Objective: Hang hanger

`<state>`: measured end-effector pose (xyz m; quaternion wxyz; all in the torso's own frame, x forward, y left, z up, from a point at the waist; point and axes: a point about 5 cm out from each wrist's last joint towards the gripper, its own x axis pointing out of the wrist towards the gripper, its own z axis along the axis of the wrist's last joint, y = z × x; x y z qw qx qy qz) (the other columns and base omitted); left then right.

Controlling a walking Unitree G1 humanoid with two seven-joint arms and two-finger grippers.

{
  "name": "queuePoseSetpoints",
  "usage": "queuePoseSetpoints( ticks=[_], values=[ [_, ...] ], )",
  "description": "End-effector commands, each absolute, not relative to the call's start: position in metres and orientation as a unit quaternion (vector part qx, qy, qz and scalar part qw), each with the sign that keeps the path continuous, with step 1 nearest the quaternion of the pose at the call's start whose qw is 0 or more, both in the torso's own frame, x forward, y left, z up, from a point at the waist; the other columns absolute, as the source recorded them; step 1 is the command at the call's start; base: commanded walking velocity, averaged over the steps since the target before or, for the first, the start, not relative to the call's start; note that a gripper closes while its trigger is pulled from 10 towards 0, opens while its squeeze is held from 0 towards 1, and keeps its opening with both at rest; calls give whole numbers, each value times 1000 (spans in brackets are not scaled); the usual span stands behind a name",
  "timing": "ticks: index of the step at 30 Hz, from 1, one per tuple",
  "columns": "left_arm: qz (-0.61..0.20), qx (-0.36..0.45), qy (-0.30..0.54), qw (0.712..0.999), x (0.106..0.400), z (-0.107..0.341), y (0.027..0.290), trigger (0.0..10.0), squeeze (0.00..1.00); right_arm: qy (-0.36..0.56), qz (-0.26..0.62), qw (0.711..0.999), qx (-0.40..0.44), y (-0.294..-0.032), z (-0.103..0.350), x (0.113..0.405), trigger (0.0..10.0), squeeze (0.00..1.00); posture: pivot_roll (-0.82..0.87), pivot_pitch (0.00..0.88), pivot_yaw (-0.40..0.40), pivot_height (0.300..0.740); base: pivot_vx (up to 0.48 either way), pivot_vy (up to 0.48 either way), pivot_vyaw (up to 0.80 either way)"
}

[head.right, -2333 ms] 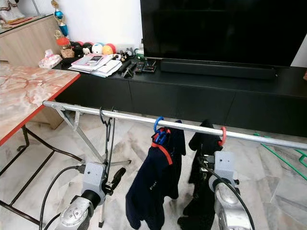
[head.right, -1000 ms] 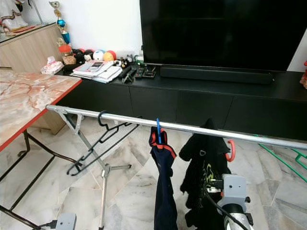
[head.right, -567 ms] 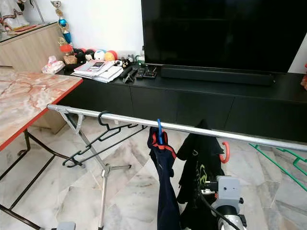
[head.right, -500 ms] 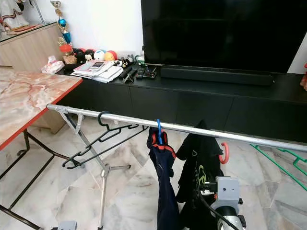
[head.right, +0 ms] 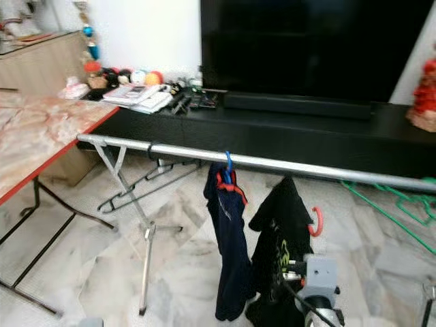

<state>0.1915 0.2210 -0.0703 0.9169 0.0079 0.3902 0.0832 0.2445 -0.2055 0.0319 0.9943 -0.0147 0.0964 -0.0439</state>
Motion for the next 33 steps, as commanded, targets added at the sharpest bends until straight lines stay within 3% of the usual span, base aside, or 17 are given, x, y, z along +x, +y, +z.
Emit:
queuePoseSetpoints(
  ticks=[1,12,26,33],
  values=[
    [92,0,421,902,173,-80,221,10000,0,59,-41,997,-13,-202,46,257,10000,0,23,0,23,740,-337,0,0],
    [82,-4,423,902,175,-81,214,10000,0,42,-38,998,-15,-200,56,276,10000,0,30,0,26,740,-337,0,0],
    [89,-21,431,898,172,-82,216,10000,0,52,-49,997,-22,-203,52,277,10000,0,34,17,29,740,0,0,0],
    [84,-18,450,889,162,-87,217,10000,0,50,-56,997,-23,-204,53,280,10000,0,31,28,38,740,0,451,0]
  ],
)
